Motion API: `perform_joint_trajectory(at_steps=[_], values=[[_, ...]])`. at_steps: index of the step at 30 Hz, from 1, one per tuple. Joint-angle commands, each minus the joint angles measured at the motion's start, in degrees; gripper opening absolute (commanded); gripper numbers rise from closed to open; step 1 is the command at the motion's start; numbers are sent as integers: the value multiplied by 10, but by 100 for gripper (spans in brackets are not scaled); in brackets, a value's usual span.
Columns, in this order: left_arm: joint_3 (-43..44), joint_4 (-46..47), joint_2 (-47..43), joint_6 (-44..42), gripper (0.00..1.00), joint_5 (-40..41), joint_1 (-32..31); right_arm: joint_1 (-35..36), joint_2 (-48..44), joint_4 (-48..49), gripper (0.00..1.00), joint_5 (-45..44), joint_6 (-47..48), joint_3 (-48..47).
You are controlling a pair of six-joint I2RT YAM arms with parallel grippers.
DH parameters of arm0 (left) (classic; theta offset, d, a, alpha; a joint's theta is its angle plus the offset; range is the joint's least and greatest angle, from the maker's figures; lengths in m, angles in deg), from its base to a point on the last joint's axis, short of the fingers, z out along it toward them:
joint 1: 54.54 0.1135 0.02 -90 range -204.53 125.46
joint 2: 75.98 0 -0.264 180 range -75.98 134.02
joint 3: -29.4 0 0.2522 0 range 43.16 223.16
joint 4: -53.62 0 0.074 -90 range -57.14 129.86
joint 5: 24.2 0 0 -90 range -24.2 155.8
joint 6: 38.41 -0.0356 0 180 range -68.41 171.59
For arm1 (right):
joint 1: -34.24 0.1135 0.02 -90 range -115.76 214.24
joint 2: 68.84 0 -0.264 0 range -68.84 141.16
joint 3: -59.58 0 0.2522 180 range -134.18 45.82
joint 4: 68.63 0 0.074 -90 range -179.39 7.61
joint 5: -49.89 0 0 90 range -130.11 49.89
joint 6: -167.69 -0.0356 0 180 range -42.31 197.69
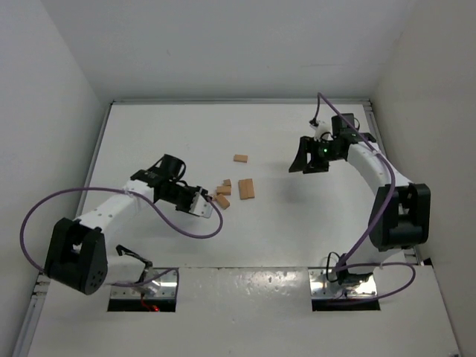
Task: Build the wood block tower
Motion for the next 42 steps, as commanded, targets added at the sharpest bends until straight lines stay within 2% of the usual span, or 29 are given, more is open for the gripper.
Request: perform_joint_trajectory(at_steps=[1, 2, 3, 6, 10, 19, 27, 34, 37, 42], values=[[52, -87, 46, -83, 38, -41, -35, -22, -24, 32, 63, 40, -10, 10], [61, -96, 73, -75, 27, -41, -47, -29, -26, 33, 62, 43, -9, 11], [68, -96, 83, -63, 23, -41, -47, -29, -27, 37, 62, 49, -2, 9], [80, -96, 114, -58, 16, -40, -73, -47, -26, 35, 63, 63, 5, 1], [112, -96, 168, -16, 14, -40, -97, -52, -17, 32, 65, 72, 4, -6], [132, -84, 245, -3, 13, -20, -115, -58, 2, 34, 66, 85, -2, -20], [219, -76, 328, 61, 16, -6, -132, -58, 23, 33, 68, 93, -11, -35], [238, -76, 345, 67, 16, -1, -132, -61, 27, 32, 69, 97, -10, -40], [244, -103, 345, 37, 16, -21, -121, -63, 28, 34, 69, 98, -13, -36], [225, -81, 326, 51, 17, 11, -128, -65, 32, 44, 69, 112, -28, -35]])
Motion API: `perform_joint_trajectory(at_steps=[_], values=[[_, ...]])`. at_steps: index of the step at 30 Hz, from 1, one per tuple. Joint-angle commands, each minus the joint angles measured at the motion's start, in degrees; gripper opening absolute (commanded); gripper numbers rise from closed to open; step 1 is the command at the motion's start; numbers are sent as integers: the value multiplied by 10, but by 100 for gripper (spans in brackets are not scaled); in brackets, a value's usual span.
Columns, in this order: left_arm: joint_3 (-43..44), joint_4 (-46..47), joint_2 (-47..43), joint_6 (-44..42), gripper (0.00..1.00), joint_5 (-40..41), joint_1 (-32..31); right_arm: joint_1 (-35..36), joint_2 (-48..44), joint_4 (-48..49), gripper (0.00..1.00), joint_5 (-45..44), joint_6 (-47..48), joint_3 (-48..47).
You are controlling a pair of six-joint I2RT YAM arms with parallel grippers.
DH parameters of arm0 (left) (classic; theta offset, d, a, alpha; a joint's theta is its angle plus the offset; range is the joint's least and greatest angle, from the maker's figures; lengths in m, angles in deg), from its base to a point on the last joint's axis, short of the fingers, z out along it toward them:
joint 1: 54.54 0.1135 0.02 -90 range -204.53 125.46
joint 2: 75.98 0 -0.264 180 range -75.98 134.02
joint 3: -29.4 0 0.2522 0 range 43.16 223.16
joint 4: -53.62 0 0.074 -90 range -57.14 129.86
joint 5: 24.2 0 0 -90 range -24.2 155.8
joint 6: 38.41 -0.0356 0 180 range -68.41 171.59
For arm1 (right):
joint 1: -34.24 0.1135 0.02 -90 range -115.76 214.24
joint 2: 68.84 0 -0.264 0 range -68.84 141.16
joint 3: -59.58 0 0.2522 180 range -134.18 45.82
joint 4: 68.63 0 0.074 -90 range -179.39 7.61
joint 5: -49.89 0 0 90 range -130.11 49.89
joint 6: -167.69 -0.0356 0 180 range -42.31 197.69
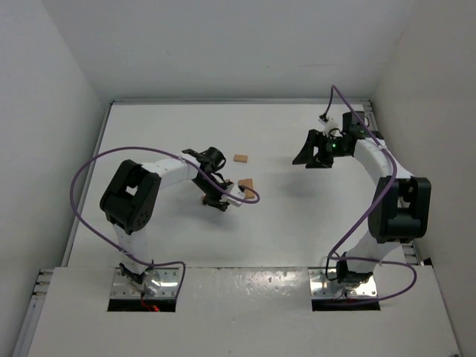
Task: Build the wood block tower
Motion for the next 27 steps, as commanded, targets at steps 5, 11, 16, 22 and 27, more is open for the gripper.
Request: perform_joint_trajectory(at_steps=[5, 11, 16, 22, 27], values=[[5, 10, -7, 4, 17, 13, -9, -3, 1, 19, 70, 28, -8, -21], [-7, -8, -18, -18, 17, 6, -9, -7, -3, 21, 70, 28, -9, -13], [-8, -8, -12, -12, 17, 11, -9, -6, 1, 28, 71, 34, -12, -11], [-2, -8, -6, -7, 17, 16, -9, -8, -2, 22, 72, 33, -10, -15], [3, -22, 6, -7, 17, 27, -14, -11, 1, 21, 74, 33, -10, -15]])
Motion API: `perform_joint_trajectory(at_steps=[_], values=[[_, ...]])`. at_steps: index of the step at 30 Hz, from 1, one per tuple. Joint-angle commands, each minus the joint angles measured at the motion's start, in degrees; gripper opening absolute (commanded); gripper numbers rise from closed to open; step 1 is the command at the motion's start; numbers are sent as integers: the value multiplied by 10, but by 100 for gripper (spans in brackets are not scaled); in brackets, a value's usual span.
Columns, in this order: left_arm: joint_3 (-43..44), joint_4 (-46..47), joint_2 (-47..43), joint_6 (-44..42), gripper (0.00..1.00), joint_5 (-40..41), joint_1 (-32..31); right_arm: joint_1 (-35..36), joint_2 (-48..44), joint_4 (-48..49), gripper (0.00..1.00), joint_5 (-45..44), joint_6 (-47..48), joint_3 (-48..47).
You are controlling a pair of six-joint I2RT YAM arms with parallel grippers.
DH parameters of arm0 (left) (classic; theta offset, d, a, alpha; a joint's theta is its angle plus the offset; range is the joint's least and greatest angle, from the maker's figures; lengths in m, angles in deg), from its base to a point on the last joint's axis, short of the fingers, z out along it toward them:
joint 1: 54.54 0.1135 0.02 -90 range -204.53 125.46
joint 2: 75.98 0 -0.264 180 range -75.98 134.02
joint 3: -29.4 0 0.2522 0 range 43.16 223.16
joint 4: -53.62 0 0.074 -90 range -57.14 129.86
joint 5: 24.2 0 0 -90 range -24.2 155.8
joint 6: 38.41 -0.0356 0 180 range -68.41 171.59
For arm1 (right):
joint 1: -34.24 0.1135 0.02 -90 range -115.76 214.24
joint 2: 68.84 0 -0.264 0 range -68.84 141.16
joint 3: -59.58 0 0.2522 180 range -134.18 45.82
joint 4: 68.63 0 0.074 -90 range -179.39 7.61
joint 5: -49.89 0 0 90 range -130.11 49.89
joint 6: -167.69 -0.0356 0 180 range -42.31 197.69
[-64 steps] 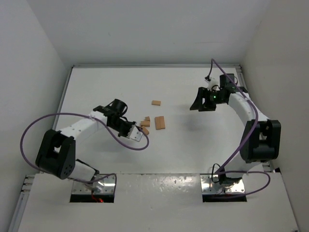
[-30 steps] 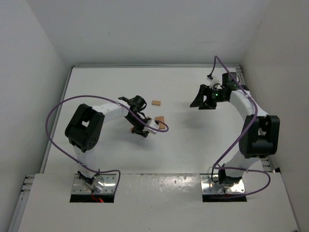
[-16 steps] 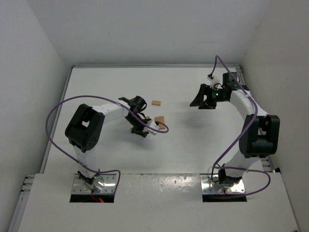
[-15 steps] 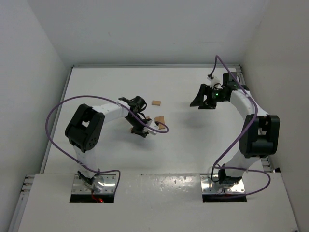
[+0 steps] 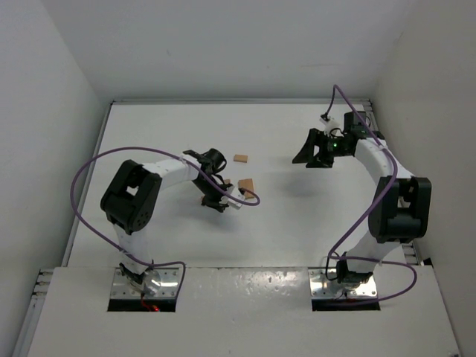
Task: Build the wood block tower
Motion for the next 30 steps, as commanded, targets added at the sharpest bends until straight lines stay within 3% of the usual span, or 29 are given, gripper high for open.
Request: perform_joint_trajectory(at_steps=[1, 11, 20, 30], values=[[7, -19, 6, -5, 17, -7, -9, -5, -1, 27, 74, 14, -1, -15], [64, -19, 53, 57, 24, 4, -9, -6, 1, 18, 74, 16, -3, -16], [80, -19, 69, 57, 28, 4, 1, -7, 2, 16, 75, 19, -3, -18], [74, -11, 29, 57, 45, -27, 14, -8, 4, 17, 75, 27, -4, -18]])
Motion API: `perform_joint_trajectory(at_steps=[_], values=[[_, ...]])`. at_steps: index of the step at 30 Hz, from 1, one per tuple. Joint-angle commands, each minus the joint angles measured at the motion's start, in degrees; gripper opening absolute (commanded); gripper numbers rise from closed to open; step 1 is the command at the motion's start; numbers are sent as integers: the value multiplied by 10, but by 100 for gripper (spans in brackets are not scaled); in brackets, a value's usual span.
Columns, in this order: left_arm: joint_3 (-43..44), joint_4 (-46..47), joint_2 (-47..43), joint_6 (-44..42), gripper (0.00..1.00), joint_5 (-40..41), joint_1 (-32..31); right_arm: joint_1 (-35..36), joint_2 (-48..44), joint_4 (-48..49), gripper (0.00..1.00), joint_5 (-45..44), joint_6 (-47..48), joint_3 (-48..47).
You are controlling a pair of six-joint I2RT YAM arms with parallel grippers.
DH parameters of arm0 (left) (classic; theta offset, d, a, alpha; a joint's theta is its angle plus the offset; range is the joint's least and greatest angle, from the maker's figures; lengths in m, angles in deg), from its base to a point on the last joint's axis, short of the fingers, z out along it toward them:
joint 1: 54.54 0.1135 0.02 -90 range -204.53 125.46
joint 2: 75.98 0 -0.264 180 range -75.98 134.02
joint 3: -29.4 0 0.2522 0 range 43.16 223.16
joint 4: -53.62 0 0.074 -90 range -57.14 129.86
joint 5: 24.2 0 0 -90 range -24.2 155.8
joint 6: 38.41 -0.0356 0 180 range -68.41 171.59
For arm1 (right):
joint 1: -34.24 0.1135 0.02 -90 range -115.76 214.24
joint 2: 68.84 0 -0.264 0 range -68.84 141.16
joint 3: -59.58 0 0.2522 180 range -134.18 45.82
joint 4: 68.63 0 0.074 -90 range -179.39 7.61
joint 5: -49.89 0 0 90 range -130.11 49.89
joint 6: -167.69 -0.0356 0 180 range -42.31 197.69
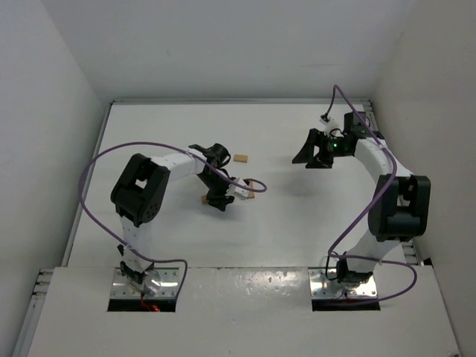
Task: Build the wood block tower
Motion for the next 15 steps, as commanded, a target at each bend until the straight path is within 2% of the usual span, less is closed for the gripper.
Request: perform_joint_trajectory(at_steps=[1, 3, 8, 9, 11, 13, 15], values=[[5, 0, -45, -3, 46, -39, 9, -4, -4, 17, 75, 19, -2, -17], [5, 0, -76, 12, 49, -68, 16, -5, -2, 18, 75, 30, -5, -17], [-5, 10, -197, 52, 58, -60, 29, -3, -7, 18, 76, 38, -2, -16], [-12, 19, -206, 68, 62, -52, 29, -4, -11, 18, 77, 41, -1, -16], [-12, 25, -212, 79, 86, -24, 46, -4, -12, 18, 79, 40, -2, -14], [-19, 25, -203, 79, 100, -11, 64, -3, -9, 19, 80, 39, -3, -14], [-19, 25, -177, 79, 100, -3, 72, -4, -5, 20, 82, 41, -4, -17]])
